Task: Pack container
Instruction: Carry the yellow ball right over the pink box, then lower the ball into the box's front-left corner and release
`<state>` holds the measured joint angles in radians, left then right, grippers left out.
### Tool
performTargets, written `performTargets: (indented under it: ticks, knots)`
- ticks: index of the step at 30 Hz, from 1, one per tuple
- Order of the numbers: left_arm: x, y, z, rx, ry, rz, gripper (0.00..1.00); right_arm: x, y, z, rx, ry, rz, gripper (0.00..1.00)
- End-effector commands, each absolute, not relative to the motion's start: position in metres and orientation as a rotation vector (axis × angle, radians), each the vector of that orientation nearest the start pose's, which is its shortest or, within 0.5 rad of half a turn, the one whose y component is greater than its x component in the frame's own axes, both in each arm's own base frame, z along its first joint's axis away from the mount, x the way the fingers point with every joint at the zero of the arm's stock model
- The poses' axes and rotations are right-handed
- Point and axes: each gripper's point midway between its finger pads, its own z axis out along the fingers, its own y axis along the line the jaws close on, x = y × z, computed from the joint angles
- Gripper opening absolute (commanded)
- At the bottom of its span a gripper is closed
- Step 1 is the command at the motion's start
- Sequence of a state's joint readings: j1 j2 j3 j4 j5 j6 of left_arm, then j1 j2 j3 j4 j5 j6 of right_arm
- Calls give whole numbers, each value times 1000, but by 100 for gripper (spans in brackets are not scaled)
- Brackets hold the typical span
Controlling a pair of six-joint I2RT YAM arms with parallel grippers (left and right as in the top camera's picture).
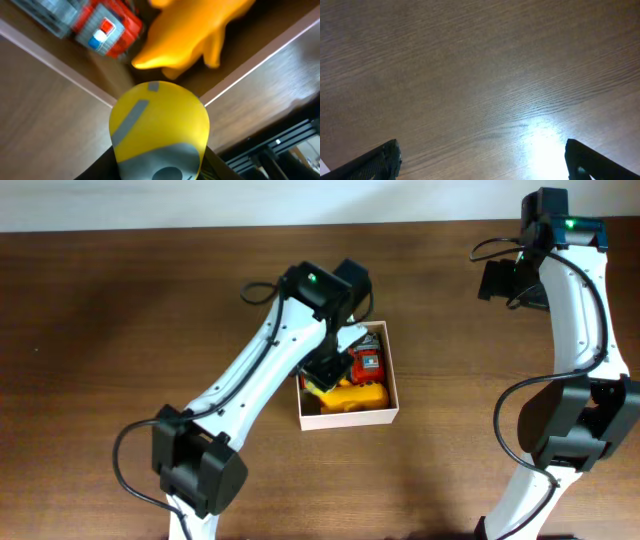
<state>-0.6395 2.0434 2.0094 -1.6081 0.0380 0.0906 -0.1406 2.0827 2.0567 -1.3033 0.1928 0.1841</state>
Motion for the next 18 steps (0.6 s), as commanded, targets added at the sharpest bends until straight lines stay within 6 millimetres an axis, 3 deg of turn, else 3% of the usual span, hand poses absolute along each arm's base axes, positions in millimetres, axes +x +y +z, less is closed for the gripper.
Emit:
performTargets:
  ticks: [1, 18]
  knots:
    - [282, -220, 133, 1201, 3062, -13, 33, 445, -95, 159, 500, 2846, -269, 99]
    - [276, -216, 82, 1210, 3091, 2, 33, 445, -95, 159, 500, 2846, -269, 99]
